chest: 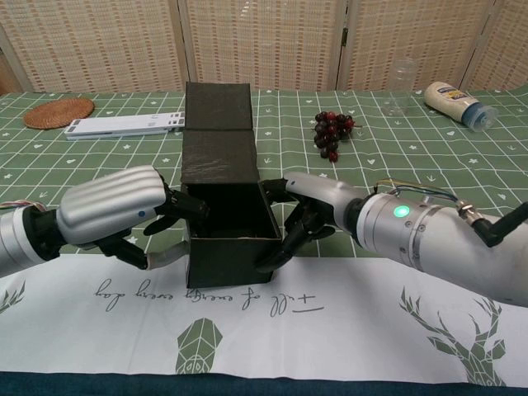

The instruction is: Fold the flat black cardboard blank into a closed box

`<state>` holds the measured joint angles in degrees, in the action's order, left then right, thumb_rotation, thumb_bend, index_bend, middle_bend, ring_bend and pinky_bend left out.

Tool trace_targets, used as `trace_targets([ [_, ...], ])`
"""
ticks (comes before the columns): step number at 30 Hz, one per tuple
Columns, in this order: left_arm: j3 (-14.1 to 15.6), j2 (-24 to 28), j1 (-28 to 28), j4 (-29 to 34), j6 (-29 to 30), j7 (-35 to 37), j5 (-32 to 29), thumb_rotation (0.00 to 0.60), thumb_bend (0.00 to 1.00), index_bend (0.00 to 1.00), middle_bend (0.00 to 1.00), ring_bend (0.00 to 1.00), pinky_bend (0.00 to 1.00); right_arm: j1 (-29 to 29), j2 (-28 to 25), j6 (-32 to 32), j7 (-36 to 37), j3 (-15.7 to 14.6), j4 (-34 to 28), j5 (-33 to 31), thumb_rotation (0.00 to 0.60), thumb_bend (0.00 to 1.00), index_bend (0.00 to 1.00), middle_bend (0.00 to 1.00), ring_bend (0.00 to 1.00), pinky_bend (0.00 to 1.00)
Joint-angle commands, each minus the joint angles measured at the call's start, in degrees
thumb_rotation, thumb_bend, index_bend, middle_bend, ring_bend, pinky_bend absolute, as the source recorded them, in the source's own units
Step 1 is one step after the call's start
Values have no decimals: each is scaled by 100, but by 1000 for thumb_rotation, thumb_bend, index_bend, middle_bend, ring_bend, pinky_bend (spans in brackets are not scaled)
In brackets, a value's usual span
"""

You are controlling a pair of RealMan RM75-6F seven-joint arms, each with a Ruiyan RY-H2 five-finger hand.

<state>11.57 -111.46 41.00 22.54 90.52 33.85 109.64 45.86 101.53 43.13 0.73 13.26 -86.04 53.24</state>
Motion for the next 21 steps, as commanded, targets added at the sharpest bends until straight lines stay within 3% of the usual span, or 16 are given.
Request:
trace_targets([
  [1,9,-6,0,-9,18,11,-19,600,143,604,520,698,905,-2,-1,15,-10,-4,-5,-1,600,477,275,425,857,1000],
  [21,10,46,-2,42,106,69,-194,600,143,606,529,705,899,-85,-47,79,181,31,-47,156,600,476,263,425,857,1000],
])
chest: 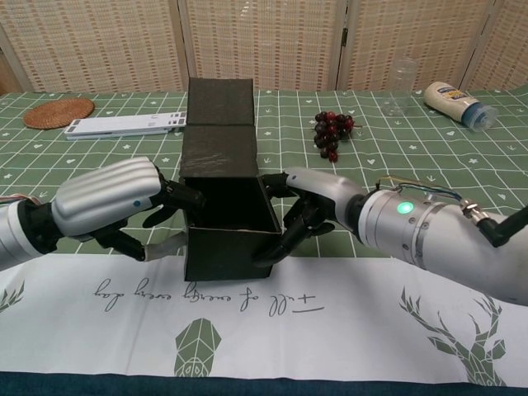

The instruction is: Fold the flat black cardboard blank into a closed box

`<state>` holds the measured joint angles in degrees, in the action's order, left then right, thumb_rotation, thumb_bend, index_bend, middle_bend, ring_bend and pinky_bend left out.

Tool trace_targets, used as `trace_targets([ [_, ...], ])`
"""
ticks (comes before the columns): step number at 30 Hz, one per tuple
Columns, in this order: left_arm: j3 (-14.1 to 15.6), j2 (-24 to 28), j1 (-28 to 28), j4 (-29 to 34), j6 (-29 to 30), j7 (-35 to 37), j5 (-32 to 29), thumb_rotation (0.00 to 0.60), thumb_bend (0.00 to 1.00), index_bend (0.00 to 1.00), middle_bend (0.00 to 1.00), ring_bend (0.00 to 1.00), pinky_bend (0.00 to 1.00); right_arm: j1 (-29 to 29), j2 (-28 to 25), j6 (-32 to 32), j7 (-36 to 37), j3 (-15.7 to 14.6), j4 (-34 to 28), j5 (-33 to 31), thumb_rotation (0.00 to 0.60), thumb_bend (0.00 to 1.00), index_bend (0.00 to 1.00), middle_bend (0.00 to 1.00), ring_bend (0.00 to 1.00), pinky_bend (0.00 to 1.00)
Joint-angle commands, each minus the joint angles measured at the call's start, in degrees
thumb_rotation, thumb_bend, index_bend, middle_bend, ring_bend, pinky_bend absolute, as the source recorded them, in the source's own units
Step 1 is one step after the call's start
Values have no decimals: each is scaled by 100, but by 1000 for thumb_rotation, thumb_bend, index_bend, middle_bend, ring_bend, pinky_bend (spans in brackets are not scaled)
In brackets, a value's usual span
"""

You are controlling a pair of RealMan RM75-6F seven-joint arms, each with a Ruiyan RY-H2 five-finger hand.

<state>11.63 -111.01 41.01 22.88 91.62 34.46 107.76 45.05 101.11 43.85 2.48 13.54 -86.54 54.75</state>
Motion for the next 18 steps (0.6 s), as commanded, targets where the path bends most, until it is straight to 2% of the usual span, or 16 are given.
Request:
trace_targets([
  [1,5,7,-6,18,-4,13,-12,600,143,586,516,705,898,-8,-8,14,6,3,5,11,600,476,262,425,857,1000],
  [6,-8,52,-40,79,1,19,-65,600,143,429,379,684,898,-38,-14,68,35,14,27,38,600,477,249,425,857,1000],
  [10,-59,99,-111,204,-5,128,-170,600,143,354,266,603,889,-66,-22,99,70,26,47,57,600,476,247,416,857,1000],
  [18,-165,247,-251,472,-83,206,-370,600,143,270,190,455,844,-129,-43,205,105,56,89,76,600,476,226,396,855,1000],
])
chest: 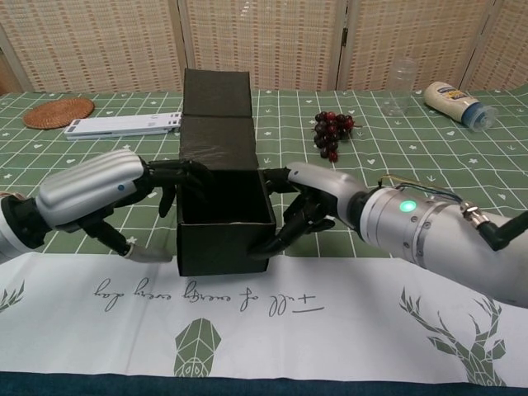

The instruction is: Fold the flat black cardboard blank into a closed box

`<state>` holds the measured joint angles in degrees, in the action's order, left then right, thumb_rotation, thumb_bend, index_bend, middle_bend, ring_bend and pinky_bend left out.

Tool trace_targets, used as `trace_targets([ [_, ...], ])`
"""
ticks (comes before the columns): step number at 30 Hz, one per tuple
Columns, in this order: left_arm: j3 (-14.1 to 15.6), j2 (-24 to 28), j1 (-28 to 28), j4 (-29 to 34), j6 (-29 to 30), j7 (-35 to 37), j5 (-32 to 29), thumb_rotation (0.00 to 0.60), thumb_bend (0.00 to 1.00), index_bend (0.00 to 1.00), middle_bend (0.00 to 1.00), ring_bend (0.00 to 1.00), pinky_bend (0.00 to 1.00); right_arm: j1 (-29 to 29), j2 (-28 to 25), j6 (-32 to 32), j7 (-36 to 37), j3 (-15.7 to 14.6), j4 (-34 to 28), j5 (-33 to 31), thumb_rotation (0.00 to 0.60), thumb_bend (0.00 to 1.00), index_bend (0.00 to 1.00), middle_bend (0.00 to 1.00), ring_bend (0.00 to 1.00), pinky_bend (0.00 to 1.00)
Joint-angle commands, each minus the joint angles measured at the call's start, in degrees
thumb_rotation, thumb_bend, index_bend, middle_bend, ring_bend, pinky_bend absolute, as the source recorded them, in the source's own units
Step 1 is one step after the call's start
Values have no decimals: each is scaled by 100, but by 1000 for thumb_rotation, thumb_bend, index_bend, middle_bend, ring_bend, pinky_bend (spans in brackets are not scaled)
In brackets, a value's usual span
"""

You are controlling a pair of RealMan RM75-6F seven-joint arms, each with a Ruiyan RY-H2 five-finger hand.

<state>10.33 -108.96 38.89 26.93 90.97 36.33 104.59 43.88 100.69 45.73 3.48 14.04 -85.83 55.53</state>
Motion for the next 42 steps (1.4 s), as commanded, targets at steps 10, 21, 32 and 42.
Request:
trace_targets([
  [10,-274,308,-183,608,-100,93,-352,600,143,177,111,215,587,-84,58,189,28,99,246,-47,600,478,212,386,855,1000],
  [21,-564,711,-314,1419,-284,123,-713,600,143,110,69,201,535,-96,54,177,-8,148,134,-140,600,364,0,167,826,1000],
  [32,-1009,1687,-486,3848,-1605,452,-1829,600,142,12,37,434,622,-177,-139,228,-232,17,-341,-246,600,275,0,39,754,1000],
  [42,-1147,2348,-523,5229,-2530,229,-2377,600,134,0,0,450,648,-254,-441,297,-579,-180,-726,-534,600,200,0,9,733,1000],
])
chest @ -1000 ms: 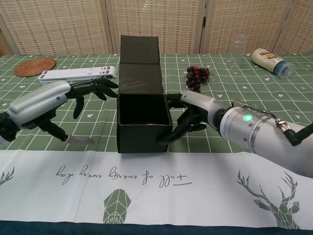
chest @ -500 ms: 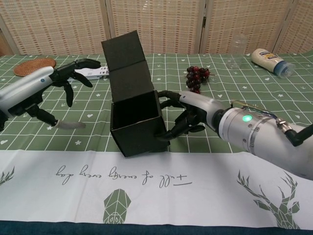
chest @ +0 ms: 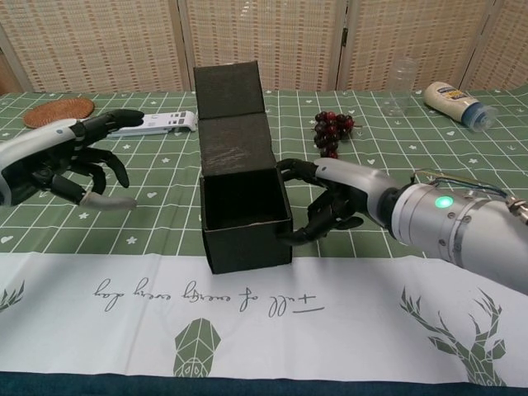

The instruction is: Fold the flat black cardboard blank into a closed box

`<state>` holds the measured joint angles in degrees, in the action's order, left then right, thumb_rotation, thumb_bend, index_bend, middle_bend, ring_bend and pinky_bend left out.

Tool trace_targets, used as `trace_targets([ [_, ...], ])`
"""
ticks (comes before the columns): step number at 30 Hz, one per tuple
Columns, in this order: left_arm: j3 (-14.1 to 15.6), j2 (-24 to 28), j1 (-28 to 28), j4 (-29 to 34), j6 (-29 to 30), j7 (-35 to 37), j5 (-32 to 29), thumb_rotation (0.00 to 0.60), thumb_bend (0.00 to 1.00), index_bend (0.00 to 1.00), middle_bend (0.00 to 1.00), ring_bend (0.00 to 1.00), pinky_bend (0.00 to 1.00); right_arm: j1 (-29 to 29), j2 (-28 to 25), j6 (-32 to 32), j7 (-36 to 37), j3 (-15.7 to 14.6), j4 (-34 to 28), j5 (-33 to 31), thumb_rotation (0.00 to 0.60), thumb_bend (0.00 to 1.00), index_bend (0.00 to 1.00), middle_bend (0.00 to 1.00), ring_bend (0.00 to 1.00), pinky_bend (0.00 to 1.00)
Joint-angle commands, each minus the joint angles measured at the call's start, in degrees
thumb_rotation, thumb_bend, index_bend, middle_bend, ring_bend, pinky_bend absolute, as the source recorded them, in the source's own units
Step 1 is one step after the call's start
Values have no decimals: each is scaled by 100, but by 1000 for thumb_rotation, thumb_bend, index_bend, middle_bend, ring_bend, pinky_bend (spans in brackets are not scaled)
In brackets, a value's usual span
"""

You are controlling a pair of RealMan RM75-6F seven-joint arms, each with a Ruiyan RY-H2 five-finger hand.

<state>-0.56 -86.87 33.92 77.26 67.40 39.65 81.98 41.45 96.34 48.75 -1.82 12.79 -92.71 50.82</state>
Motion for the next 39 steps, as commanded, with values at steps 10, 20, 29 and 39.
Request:
trace_targets([
  [10,-69,298,-145,528,-421,-117,-139,600,133,0,0,453,686,-229,-292,325,-30,-110,-430,232,600,18,0,0,716,1000],
  [20,-51,363,-136,854,-949,174,-201,600,130,0,0,486,772,-507,-1141,689,331,184,-1317,785,600,14,0,0,714,1000],
  [29,-117,-8,20,814,-1358,251,-148,600,129,0,0,497,825,-528,-1611,915,486,563,-1601,912,600,13,0,0,714,1000],
  [39,-388,-699,106,472,-1417,72,-325,600,128,0,0,497,825,-603,-1682,926,760,485,-1523,1060,600,12,0,13,714,1000],
])
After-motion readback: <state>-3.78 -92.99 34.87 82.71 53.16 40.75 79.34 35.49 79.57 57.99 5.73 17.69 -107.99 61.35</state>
